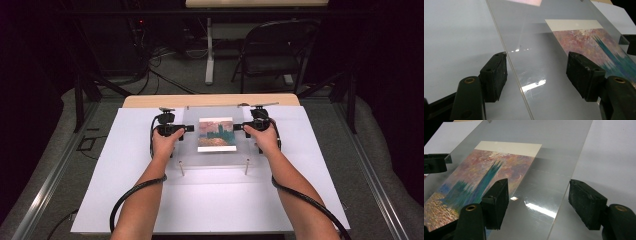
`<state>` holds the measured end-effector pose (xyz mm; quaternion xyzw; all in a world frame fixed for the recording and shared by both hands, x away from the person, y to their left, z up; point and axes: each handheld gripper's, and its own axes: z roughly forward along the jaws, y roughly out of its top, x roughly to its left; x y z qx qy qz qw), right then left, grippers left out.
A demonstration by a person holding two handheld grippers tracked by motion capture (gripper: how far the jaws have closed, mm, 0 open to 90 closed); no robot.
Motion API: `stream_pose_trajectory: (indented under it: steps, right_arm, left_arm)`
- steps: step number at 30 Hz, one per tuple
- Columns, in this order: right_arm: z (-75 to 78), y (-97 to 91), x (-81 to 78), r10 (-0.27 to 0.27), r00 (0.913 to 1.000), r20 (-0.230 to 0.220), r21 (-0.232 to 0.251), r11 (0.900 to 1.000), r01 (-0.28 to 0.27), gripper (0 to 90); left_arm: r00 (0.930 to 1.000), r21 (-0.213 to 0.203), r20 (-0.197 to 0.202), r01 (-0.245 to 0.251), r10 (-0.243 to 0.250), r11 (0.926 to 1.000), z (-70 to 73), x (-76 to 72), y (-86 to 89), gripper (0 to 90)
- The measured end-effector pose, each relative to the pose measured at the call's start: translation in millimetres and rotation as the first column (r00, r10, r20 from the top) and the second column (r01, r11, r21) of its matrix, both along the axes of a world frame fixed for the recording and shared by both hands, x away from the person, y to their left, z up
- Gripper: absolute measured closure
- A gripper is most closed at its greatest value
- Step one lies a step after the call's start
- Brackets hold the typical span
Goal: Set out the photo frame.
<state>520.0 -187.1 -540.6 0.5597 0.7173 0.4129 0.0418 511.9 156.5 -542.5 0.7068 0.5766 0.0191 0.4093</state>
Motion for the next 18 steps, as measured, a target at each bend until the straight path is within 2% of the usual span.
stream_pose_trajectory:
  steps: [3, 7, 11, 13, 18]
  right_arm:
    - [-0.2, -0.7, 0.0, -0.004, 0.9998, -0.018, 0.006, 1.0000, 0.004, 32.2]
    - [-2.3, -0.4, 0.6, -0.004, 0.9993, -0.036, 0.041, 0.9992, 0.005, 31.6]
    - [-1.8, 0.1, 1.0, -0.001, 0.9992, -0.041, 0.036, 0.9993, 0.002, 31.2]
    - [-1.4, 0.3, 1.0, -0.002, 0.9991, -0.042, 0.030, 0.9995, 0.003, 31.2]
    - [-1.1, 1.5, 0.4, -0.007, 0.9994, -0.033, 0.024, 0.9997, 0.008, 31.0]
  left_arm:
    - [1.0000, -0.011, -0.002, -0.006, 0.006, 0.9999, -1.0, 0.1, 0.5, 33.5]
    - [0.9999, -0.018, -0.015, -0.001, 0.001, 0.9998, -0.9, 0.4, 1.4, 33.3]
    - [0.9998, -0.021, -0.022, -0.002, 0.001, 0.9998, -0.7, 0.2, 1.4, 33.2]
    - [0.9992, -0.050, -0.041, 0.001, -0.003, 0.9988, -1.9, 0.2, 1.5, 33.5]
    - [0.9989, -0.034, -0.047, -0.008, 0.006, 0.9994, 0.1, 0.1, -0.7, 33.4]
